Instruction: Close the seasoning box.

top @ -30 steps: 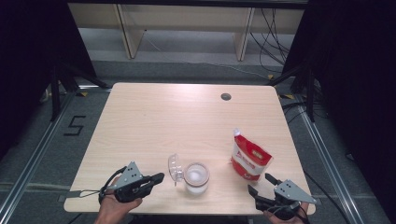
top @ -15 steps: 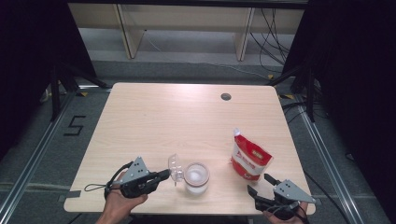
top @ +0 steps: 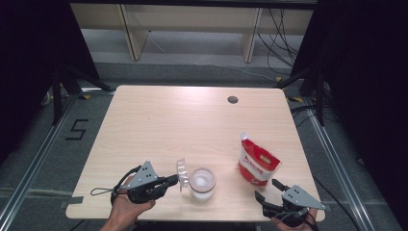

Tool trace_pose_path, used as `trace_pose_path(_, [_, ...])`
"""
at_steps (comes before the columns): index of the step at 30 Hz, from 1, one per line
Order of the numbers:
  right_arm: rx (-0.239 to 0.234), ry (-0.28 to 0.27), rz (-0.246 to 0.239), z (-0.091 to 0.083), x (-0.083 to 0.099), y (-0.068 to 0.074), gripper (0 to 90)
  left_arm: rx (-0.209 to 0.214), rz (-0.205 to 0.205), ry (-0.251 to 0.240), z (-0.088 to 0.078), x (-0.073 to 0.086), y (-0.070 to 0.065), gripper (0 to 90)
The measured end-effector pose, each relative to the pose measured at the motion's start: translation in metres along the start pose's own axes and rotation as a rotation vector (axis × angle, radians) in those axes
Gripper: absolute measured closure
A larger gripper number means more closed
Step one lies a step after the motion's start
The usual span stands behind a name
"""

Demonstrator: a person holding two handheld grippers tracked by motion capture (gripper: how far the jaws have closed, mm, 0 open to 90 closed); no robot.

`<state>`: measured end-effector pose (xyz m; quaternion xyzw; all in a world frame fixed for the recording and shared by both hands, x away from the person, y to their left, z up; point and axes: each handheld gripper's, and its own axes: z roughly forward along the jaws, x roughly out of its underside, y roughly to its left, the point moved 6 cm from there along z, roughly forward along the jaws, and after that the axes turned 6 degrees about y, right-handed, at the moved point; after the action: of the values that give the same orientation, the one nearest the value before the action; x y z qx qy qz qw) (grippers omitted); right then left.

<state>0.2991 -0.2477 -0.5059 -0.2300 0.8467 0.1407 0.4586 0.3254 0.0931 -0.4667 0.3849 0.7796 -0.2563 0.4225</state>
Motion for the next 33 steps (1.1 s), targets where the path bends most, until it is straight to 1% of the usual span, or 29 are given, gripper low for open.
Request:
trace_pose_path(1, [-0.007,-0.003,-0.011,0.0002,-0.0005,-0.0001,26.5,0.003,-0.023,-0.003,0.0008,0.0002,-0.0014,89.3])
trace_pose_path(2, [0.003,-0.017,-0.036,0.0011,-0.0013,-0.0020,26.5,0.010,0.001,-0.004,0.0014,-0.0009,-0.0010,89.3])
trace_pose_path(4, [0.006,-0.011,-0.039,0.0004,-0.0011,-0.0026,26.5,0.012,-0.004,-0.009,0.0018,-0.0014,-0.0015,89.3])
trace_pose_path(5, [-0.001,-0.010,-0.033,0.0003,-0.0012,-0.0018,26.5,0.006,-0.011,0.002,0.0012,-0.0017,-0.0026,89.3])
trace_pose_path(6, [-0.011,-0.009,-0.012,0.0007,-0.0009,0.0002,26.5,0.006,-0.011,0.002,0.0012,-0.0017,-0.0026,89.3])
trace_pose_path(7, [-0.011,-0.009,-0.012,0.0007,-0.0009,0.0002,26.5,0.016,-0.023,-0.003,0.0023,-0.0019,-0.0038,89.3])
trace_pose_path(8, [-0.005,-0.010,-0.014,0.0003,-0.0010,-0.0002,26.5,0.019,-0.024,-0.003,0.0030,-0.0021,-0.0043,89.3])
trace_pose_path(9, [-0.003,-0.012,-0.021,0.0006,-0.0011,-0.0006,26.5,0.017,0.003,0.004,0.0033,-0.0024,-0.0034,89.3])
trace_pose_path(10, [-0.005,-0.010,-0.014,0.0004,-0.0011,-0.0003,26.6,0.019,-0.015,0.000,0.0043,-0.0027,-0.0050,89.3])
trace_pose_path(11, [-0.005,-0.010,-0.014,0.0004,-0.0011,-0.0002,26.5,0.024,-0.019,-0.005,0.0055,-0.0028,-0.0059,89.3])
trace_pose_path(12, [-0.005,-0.009,-0.015,0.0004,-0.0011,-0.0002,26.5,0.029,-0.014,0.002,0.0054,-0.0028,-0.0064,89.3])
trace_pose_path(13, [-0.006,-0.010,-0.015,0.0004,-0.0012,-0.0002,26.6,0.028,-0.024,0.001,0.0056,-0.0028,-0.0072,89.3])
trace_pose_path(15, [-0.006,-0.010,-0.016,0.0003,-0.0011,-0.0002,26.5,0.029,-0.015,0.006,0.0053,-0.0018,-0.0066,89.3])
trace_pose_path(16, [-0.008,-0.010,-0.013,0.0001,-0.0011,0.0001,26.6,0.027,-0.001,0.008,0.0049,-0.0014,-0.0054,89.3])
trace_pose_path(18, [-0.011,-0.013,-0.014,0.0002,-0.0015,0.0002,26.6,0.022,-0.009,0.009,0.0053,-0.0016,-0.0053,89.2])
trace_pose_path(19, [-0.006,-0.007,-0.004,-0.0002,-0.0009,0.0007,26.5,0.026,-0.007,0.011,0.0056,-0.0018,-0.0056,89.2])
trace_pose_path(21, [-0.006,-0.012,-0.016,0.0003,-0.0012,-0.0002,26.6,0.027,-0.004,0.010,0.0057,-0.0018,-0.0067,89.2])
trace_pose_path(22, [-0.005,-0.008,-0.002,-0.0004,-0.0009,0.0007,26.6,0.031,-0.009,0.006,0.0057,-0.0016,-0.0075,89.1])
trace_pose_path(23, [-0.017,-0.013,-0.017,0.0006,-0.0016,0.0002,26.6,0.036,-0.016,0.005,0.0053,-0.0009,-0.0078,89.1])
trace_pose_path(24, [-0.010,-0.009,-0.002,0.0000,-0.0012,0.0009,26.5,0.034,-0.030,-0.004,0.0054,-0.0007,-0.0079,88.8])
trace_pose_path(25, [-0.011,-0.007,0.000,0.0001,-0.0010,0.0010,26.6,0.027,-0.015,0.008,0.0031,0.0002,-0.0061,88.4])
trace_pose_path(26, [-0.010,-0.012,-0.017,0.0006,-0.0014,0.0000,26.5,0.024,-0.020,0.006,0.0026,0.0005,-0.0055,87.6])
trace_pose_path(27, [-0.010,-0.012,-0.016,0.0005,-0.0013,0.0000,26.6,0.022,-0.020,0.011,0.0016,0.0015,-0.0042,87.0])
trace_pose_path(28, [-0.009,-0.012,-0.016,0.0003,-0.0015,-0.0001,26.5,0.025,-0.040,0.007,0.0017,0.0020,-0.0047,85.5])
trace_pose_path(29, [-0.011,-0.012,-0.012,0.0002,-0.0014,0.0002,26.6,0.026,-0.036,0.008,0.0014,0.0027,-0.0038,83.1])
trace_pose_path(30, [-0.011,-0.012,-0.013,0.0002,-0.0015,0.0003,26.5,0.034,-0.038,0.010,0.0015,0.0037,-0.0036,79.0])
trace_pose_path(31, [-0.011,-0.012,-0.013,0.0002,-0.0015,0.0004,26.5,0.034,-0.018,0.012,0.0012,0.0043,-0.0023,74.4])
trace_pose_path(32, [-0.010,-0.011,-0.014,0.0003,-0.0014,0.0003,26.5,0.036,-0.022,0.010,0.0014,0.0047,-0.0022,71.1])
trace_pose_path(33, [-0.009,-0.010,-0.018,0.0004,-0.0014,-0.0003,26.5,0.037,-0.047,0.004,0.0019,0.0055,-0.0026,66.6])
